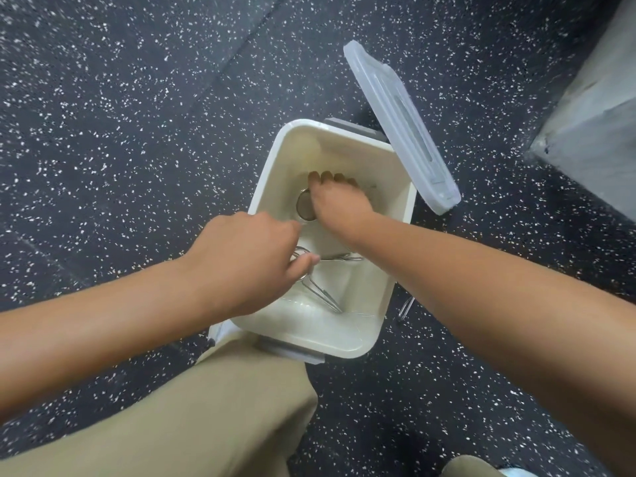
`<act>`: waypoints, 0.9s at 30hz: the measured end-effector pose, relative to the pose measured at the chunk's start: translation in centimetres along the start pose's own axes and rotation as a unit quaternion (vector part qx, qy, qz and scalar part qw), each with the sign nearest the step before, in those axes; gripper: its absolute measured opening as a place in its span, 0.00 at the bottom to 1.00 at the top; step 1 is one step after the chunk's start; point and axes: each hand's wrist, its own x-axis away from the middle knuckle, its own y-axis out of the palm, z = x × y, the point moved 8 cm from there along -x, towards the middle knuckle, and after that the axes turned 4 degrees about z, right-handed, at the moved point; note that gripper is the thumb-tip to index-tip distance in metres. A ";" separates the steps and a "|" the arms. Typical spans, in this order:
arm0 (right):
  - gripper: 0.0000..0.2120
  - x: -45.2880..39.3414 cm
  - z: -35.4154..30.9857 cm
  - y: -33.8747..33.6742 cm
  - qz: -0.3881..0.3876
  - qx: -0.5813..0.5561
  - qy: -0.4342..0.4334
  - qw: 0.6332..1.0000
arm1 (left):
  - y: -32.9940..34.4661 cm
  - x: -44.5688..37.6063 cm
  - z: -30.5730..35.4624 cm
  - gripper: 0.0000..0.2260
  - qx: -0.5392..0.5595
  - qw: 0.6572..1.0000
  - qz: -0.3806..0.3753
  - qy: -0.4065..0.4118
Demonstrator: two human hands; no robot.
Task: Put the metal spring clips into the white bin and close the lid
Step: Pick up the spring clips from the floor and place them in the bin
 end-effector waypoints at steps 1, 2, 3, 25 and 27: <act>0.19 0.0 0.0 0.1 0.000 -0.010 0.002 1.000 | 0.1 0.0 0.0 0.20 -0.003 1.000 -0.003 0.000; 0.19 0.0 0.0 0.1 0.001 -0.020 0.002 1.000 | 0.1 0.0 -0.1 0.20 -0.008 1.000 -0.007 0.001; 0.18 0.1 0.1 0.0 0.002 -0.028 0.001 1.000 | 0.2 0.0 -0.1 0.21 -0.013 1.000 -0.009 0.003; 0.08 15.4 14.1 -11.0 0.153 -0.347 0.093 0.920 | -0.5 -1.1 7.6 0.18 0.022 0.993 0.008 0.112; 0.08 16.8 16.8 -10.1 0.151 -0.344 0.128 0.918 | -0.6 -1.4 9.4 0.18 0.017 0.991 0.014 0.132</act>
